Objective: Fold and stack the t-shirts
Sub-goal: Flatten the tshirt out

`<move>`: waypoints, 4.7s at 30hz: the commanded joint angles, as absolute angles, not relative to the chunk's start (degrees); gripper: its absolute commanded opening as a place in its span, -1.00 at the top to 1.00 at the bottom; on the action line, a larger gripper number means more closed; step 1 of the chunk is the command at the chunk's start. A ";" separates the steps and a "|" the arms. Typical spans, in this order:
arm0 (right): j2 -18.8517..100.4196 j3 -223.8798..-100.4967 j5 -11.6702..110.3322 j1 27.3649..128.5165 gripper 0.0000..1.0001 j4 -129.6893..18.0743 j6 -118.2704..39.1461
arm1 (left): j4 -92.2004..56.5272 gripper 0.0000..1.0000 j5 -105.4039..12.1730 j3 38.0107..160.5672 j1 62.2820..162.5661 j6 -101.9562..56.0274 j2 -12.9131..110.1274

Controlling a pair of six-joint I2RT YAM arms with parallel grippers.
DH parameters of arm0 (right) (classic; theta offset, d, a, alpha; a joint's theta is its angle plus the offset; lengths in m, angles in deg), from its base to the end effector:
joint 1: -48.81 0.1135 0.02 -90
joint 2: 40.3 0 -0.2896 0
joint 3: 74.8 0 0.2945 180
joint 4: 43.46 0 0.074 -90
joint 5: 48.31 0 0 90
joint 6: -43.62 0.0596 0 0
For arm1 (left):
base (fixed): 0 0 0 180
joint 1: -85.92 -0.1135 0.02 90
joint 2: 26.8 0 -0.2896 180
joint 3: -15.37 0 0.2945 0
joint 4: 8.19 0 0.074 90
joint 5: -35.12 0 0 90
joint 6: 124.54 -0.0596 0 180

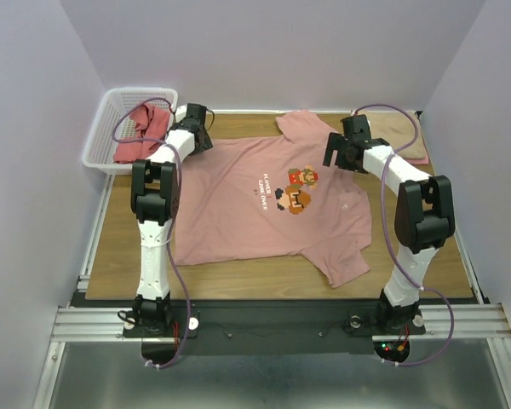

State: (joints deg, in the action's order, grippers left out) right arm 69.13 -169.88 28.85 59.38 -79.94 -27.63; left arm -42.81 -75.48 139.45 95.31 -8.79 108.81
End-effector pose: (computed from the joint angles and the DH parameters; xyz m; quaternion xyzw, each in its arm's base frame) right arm 0.4793 0.0760 0.2112 0.1042 0.9312 -0.0176 0.3489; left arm 0.6007 -0.0781 0.1636 -0.1959 0.8939 0.0472 0.4003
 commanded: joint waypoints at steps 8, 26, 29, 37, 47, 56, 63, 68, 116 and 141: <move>77.19 -182.17 32.20 59.27 -1.00 -75.16 -29.94 | -42.00 -0.66 -68.15 142.43 93.92 -13.01 103.90; 93.99 -190.79 27.53 58.31 -1.00 -74.81 -28.89 | -38.31 -0.67 -66.57 137.51 96.12 -12.66 99.68; 96.36 -193.33 27.54 57.96 -1.00 -74.55 -30.64 | -37.70 -0.67 -66.83 137.25 96.56 -12.66 99.94; 94.54 -194.05 32.89 58.04 -1.00 -74.46 -35.74 | -37.43 -0.66 -67.80 137.51 96.74 -13.01 100.99; 75.59 -184.13 36.95 59.88 -1.00 -74.46 -34.26 | -40.42 -0.68 -73.58 128.13 100.86 -8.72 86.34; 48.59 -153.50 33.96 68.06 -1.00 -74.46 -19.24 | -44.89 -0.68 -74.57 87.62 105.43 11.13 52.59; 24.42 -130.63 33.59 68.59 -1.00 -75.07 -12.28 | -56.30 -0.68 -74.04 62.58 107.54 26.05 30.20; 15.08 -125.40 33.43 68.59 -1.00 -79.02 -6.92 | -51.84 -0.68 -65.16 54.11 109.13 32.06 18.22; 9.37 -122.69 25.69 68.50 -1.00 -104.77 7.04 | -52.11 1.00 -74.21 57.44 109.13 33.22 34.11; 17.19 -110.20 22.09 68.50 0.23 -92.39 16.03 | -49.03 1.00 -70.17 53.14 109.04 31.37 25.06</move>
State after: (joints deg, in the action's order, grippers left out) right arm 17.39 -113.58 21.70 68.71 -98.92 15.07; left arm -49.22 -69.73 53.91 109.32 31.91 25.93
